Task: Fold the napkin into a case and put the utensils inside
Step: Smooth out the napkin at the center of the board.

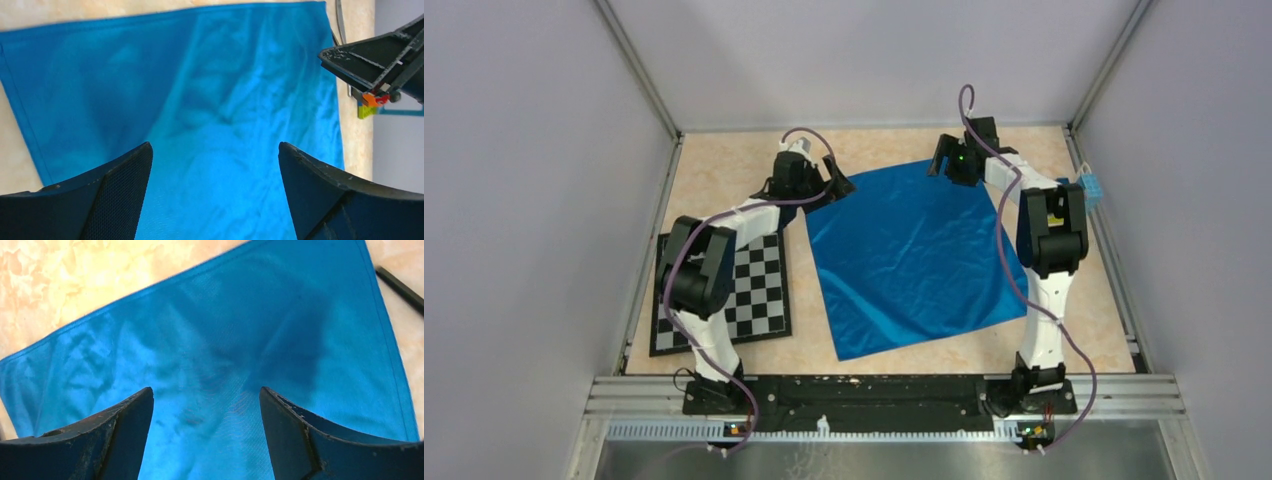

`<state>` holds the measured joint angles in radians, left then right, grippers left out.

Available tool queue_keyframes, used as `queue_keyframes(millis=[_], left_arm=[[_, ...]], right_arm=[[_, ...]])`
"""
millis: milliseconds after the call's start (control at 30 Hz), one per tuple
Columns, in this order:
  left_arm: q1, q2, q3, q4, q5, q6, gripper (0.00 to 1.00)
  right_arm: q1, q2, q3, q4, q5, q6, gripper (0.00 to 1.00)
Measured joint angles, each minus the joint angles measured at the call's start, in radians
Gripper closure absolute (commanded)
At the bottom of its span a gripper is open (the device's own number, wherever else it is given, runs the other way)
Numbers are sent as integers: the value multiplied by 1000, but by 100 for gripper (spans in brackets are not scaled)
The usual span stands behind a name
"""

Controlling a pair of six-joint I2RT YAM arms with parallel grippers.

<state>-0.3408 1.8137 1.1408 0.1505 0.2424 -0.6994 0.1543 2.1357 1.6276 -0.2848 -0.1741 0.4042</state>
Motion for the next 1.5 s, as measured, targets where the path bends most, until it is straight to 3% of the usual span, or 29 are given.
queue_keyframes(millis=[233,633,867,1000,1200,1400,1500], left_arm=[[28,185,75,47,3,15,1],[116,330,216,137,29,0,1],[114,323,251,59,35,61,1],[75,157,157,-52,40,71,1],[-18,-219,-29,-64,219,45,1],[-27,-307,11,-203,371,150,1],[-26,-314,16,-275,399,200,1]], right_arm=[[0,118,114,-8,-19,-16,23],[0,230,266,20,-73,-49,23],[10,247,332,-71,-74,-74,21],[44,79,163,-159,31,-74,20],[81,-458,-309,-213,82,68,20],[-79,-909,-734,-282,170,146,18],[-182,-1023,-877,-371,222,195,21]])
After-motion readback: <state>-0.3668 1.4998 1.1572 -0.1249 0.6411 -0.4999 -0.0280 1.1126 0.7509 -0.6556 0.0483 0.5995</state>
